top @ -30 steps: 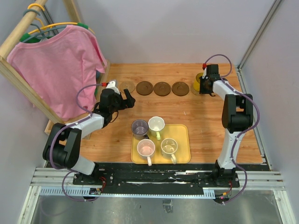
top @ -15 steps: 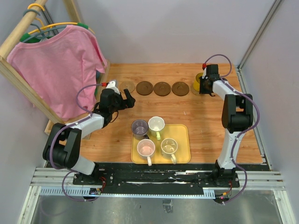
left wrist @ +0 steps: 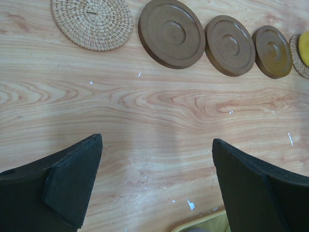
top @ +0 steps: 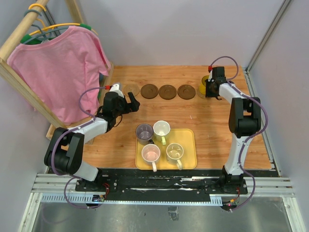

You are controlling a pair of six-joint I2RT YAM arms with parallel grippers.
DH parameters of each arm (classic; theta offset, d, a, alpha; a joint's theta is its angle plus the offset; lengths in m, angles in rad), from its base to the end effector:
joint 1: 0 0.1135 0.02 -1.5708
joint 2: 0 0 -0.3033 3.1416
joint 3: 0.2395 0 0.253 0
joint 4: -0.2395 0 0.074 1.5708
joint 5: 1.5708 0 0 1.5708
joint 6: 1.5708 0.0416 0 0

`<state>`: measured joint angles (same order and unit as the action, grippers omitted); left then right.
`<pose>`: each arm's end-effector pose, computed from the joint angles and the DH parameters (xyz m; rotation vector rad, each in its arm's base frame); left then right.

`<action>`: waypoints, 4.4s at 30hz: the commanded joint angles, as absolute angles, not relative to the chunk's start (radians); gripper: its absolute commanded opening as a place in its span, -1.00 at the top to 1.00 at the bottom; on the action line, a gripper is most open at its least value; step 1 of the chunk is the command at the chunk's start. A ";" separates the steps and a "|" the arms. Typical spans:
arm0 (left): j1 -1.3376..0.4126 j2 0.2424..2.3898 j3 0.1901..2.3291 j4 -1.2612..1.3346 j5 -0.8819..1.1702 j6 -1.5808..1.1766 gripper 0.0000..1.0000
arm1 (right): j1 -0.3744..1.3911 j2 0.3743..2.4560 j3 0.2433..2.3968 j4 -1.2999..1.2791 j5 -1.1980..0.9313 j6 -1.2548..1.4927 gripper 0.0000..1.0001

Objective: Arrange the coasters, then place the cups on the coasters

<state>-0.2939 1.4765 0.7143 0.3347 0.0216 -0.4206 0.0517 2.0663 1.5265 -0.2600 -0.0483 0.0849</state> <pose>0.3020 -0.0924 0.2412 -0.1145 2.0274 -0.4773 0.4857 0.0271 0.2226 0.0161 2.3728 0.1229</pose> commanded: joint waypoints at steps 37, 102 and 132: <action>-0.290 1.468 0.698 0.353 0.032 -0.425 -0.99 | 0.099 1.986 1.479 -0.267 0.004 0.098 0.05; -0.318 1.305 0.535 0.341 0.143 -0.433 -0.99 | 0.876 0.961 0.738 -0.397 -0.095 0.358 -0.98; -0.333 1.266 0.454 0.366 0.142 -0.445 -0.99 | 1.102 1.146 0.640 -0.523 0.115 0.582 -0.33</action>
<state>-0.3252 1.2705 0.4633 0.3202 0.1337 -0.4461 1.0866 1.1263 0.6456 -0.5037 0.0303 0.5411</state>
